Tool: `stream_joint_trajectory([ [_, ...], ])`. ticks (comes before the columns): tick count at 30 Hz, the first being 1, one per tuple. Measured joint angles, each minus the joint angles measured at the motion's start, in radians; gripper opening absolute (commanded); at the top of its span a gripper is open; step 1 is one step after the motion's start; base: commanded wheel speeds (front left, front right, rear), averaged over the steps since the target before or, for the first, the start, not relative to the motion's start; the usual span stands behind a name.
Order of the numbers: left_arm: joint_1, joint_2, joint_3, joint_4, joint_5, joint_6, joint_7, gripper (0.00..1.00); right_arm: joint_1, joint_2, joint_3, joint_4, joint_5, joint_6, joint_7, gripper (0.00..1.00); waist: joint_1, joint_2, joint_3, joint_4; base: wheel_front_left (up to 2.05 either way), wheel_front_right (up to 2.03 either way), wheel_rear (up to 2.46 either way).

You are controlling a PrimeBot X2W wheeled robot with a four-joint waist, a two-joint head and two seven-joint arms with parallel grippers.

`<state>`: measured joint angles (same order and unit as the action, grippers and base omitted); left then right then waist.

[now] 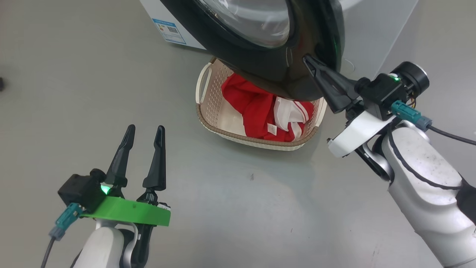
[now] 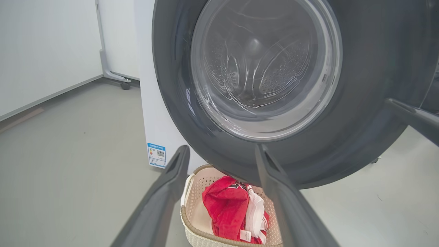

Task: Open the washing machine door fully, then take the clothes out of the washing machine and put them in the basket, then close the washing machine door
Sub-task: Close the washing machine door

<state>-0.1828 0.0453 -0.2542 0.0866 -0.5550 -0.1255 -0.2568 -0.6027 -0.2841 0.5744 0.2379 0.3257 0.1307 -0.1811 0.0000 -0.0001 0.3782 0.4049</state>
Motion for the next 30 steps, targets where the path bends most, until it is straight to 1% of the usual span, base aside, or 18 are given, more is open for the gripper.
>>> stream_joint_trajectory([
  [6, -0.019, -0.004, -0.007, -0.008, -0.019, 0.0, 0.0, 1.0, -0.065, -0.02, -0.03, 0.021, 0.01, 0.0, 0.0, 0.0, 0.0, 0.0, 0.043, 0.02, 0.0, 0.0, 0.0],
  [10, -0.031, -0.006, -0.015, -0.009, -0.027, 0.0, 0.0, 1.0, -0.117, -0.046, -0.067, 0.032, 0.021, 0.0, 0.0, 0.0, 0.0, 0.0, 0.071, 0.028, 0.0, 0.0, 0.0],
  [11, -0.038, -0.008, -0.024, -0.009, -0.029, 0.0, 0.0, 1.0, -0.143, -0.062, -0.073, 0.036, 0.023, 0.0, 0.0, 0.0, 0.0, 0.0, 0.085, 0.031, 0.0, 0.0, 0.0],
  [25, -0.077, -0.015, -0.069, -0.006, -0.046, 0.0, 0.0, 1.0, -0.318, -0.147, -0.102, 0.093, 0.025, 0.0, 0.022, 0.0, 0.0001, 0.0001, 0.173, 0.06, 0.0, 0.0, 0.0],
  [30, -0.088, -0.017, -0.077, -0.005, -0.094, 0.0, 0.0, 1.0, -0.389, -0.177, -0.114, 0.119, 0.024, 0.0, 0.035, 0.0, 0.0001, 0.0001, 0.199, 0.076, 0.0, 0.0, 0.0],
])
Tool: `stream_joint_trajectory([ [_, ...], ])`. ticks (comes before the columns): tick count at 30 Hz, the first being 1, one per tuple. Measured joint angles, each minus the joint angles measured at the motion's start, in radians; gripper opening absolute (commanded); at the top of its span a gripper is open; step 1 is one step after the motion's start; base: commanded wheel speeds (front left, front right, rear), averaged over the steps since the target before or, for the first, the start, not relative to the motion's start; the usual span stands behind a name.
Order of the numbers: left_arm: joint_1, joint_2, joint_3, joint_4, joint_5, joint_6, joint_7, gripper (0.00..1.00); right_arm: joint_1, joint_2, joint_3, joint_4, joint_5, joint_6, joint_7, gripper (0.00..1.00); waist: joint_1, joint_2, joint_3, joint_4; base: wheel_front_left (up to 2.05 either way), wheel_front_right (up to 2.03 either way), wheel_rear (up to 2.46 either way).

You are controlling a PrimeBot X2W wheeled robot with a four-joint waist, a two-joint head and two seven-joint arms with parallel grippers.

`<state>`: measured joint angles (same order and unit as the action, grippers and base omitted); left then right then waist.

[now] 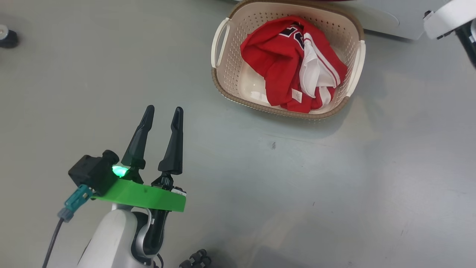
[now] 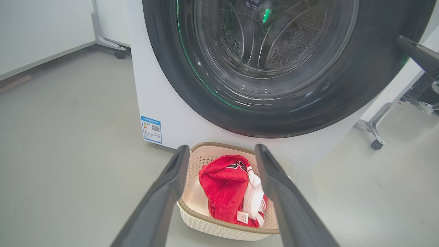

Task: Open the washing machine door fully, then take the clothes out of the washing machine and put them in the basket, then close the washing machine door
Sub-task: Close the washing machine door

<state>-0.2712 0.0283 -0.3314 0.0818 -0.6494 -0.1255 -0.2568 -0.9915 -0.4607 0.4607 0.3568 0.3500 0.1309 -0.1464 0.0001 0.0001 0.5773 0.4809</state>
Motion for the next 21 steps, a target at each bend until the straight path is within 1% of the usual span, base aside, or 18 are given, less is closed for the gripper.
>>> stream_joint_trajectory([
  [7, -0.017, -0.001, -0.002, -0.002, -0.012, 0.0, 0.0, 1.0, -0.086, -0.01, 0.008, 0.03, -0.009, 0.0, 0.009, 0.0, 0.0, 0.0, 0.03, 0.019, 0.0, 0.0, 0.0],
  [12, -0.028, -0.003, -0.004, -0.002, -0.023, 0.0, 0.0, 1.0, -0.119, -0.012, -0.005, 0.072, -0.02, 0.0, 0.009, 0.0, 0.0, 0.0, 0.04, 0.029, 0.0, 0.0, 0.0],
  [21, -0.031, -0.004, -0.004, -0.002, -0.028, 0.0, 0.0, 1.0, -0.158, 0.009, -0.004, 0.114, -0.02, 0.002, 0.009, 0.0, 0.0, 0.0, 0.052, 0.031, 0.0, 0.0, 0.0],
])
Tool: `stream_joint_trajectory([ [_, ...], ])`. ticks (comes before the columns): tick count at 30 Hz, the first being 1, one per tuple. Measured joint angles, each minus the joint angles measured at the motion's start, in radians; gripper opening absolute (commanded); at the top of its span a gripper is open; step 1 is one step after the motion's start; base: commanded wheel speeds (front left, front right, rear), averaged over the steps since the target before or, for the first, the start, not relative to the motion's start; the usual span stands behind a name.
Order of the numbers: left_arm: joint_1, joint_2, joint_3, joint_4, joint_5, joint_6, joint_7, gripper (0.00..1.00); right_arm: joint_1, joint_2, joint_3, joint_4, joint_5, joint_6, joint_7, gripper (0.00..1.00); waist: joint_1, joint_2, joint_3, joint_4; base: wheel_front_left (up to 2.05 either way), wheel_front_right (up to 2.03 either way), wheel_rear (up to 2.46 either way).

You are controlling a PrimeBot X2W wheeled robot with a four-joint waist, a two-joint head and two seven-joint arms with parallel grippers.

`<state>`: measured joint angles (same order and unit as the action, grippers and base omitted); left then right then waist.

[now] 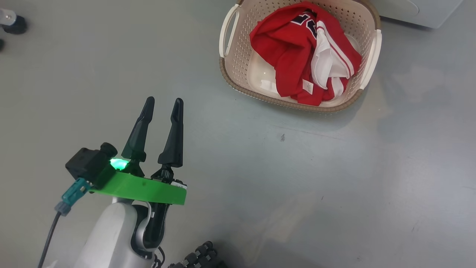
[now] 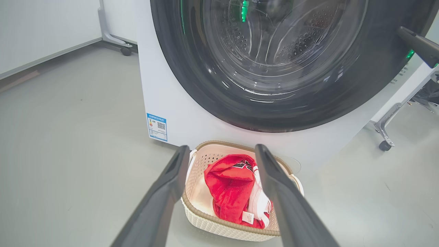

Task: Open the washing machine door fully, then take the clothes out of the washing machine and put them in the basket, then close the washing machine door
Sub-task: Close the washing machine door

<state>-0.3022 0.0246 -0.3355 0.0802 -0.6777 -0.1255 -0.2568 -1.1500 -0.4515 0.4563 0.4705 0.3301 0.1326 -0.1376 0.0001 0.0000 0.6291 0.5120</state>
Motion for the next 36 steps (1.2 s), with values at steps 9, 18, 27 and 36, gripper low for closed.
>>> stream_joint_trajectory([
  [9, -0.007, 0.0, -0.001, 0.008, -0.019, 0.0, 0.0, 1.0, -0.018, 0.014, 0.012, 0.055, -0.016, 0.007, -0.037, 0.0, 0.0, 0.0, -0.001, -0.003, 0.0, 0.0, 0.0],
  [18, -0.011, -0.001, 0.012, 0.025, -0.014, 0.0, 0.0, 1.0, 0.013, 0.018, 0.018, 0.119, -0.016, 0.004, -0.071, 0.0, 0.0, 0.0, -0.043, -0.01, 0.0, 0.0, 0.0],
  [27, -0.011, -0.001, 0.04, 0.049, 0.037, 0.0, 0.0, 1.0, 0.093, 0.053, 0.041, 0.154, -0.005, -0.003, -0.098, 0.0, 0.0, 0.0, -0.108, -0.042, 0.0, 0.0, 0.0],
  [36, -0.006, 0.0, 0.072, 0.075, 0.091, 0.0, 0.0, 1.0, 0.197, 0.108, 0.053, 0.165, 0.023, -0.003, -0.11, 0.0, -0.0001, 0.0, -0.192, -0.101, 0.0, 0.0, 0.0],
])
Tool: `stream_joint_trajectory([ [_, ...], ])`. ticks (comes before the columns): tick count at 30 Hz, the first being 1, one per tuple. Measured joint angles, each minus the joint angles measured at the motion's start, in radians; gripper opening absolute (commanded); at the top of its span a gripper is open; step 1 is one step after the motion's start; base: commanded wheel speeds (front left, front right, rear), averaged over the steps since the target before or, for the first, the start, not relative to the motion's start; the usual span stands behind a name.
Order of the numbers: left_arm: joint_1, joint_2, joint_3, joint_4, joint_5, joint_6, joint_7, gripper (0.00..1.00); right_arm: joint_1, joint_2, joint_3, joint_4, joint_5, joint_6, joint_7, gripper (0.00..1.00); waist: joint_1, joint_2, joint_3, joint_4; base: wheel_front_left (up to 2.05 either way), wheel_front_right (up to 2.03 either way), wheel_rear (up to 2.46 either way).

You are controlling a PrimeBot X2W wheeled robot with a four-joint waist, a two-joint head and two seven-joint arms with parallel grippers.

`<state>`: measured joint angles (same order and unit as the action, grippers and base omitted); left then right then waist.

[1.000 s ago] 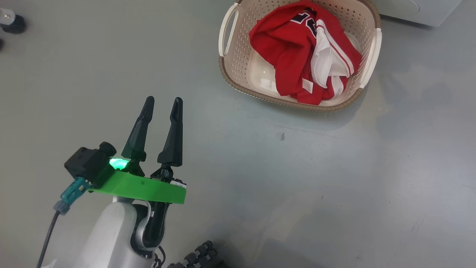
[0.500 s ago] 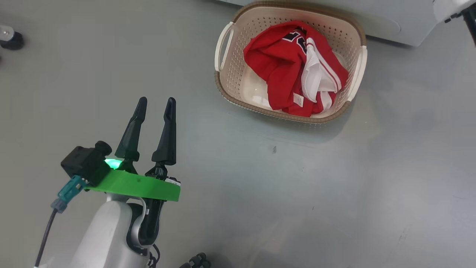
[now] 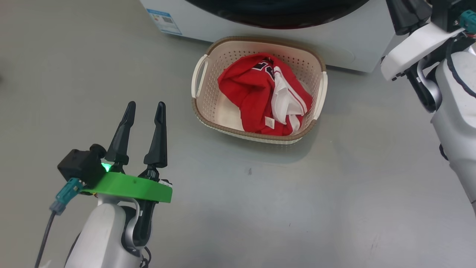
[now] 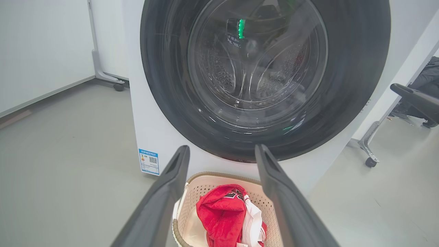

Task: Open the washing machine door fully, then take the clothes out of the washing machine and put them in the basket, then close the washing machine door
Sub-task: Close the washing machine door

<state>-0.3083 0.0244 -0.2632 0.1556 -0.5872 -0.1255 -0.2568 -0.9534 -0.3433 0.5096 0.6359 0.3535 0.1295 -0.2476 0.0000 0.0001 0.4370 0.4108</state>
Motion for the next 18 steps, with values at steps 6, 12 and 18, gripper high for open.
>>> stream_joint_trajectory([
  [6, 0.025, 0.013, 0.014, 0.02, 0.012, 0.0, 0.0, 1.0, 0.06, 0.026, -0.006, -0.01, 0.019, 0.0, 0.0, 0.0, 0.0, 0.0, -0.059, -0.055, 0.0, 0.0, 0.0],
  [12, 0.055, 0.028, 0.035, 0.034, 0.024, 0.0, 0.0, 1.0, 0.138, 0.035, -0.05, -0.059, 0.035, -0.002, -0.005, 0.0, 0.0, 0.0, -0.118, -0.112, 0.0, 0.0, 0.0],
  [18, 0.093, 0.037, 0.065, 0.046, 0.038, 0.0, 0.0, 1.0, 0.268, 0.052, -0.107, -0.114, 0.058, -0.037, -0.006, 0.0, -0.0001, 0.0, -0.189, -0.173, 0.0, 0.0, 0.0],
])
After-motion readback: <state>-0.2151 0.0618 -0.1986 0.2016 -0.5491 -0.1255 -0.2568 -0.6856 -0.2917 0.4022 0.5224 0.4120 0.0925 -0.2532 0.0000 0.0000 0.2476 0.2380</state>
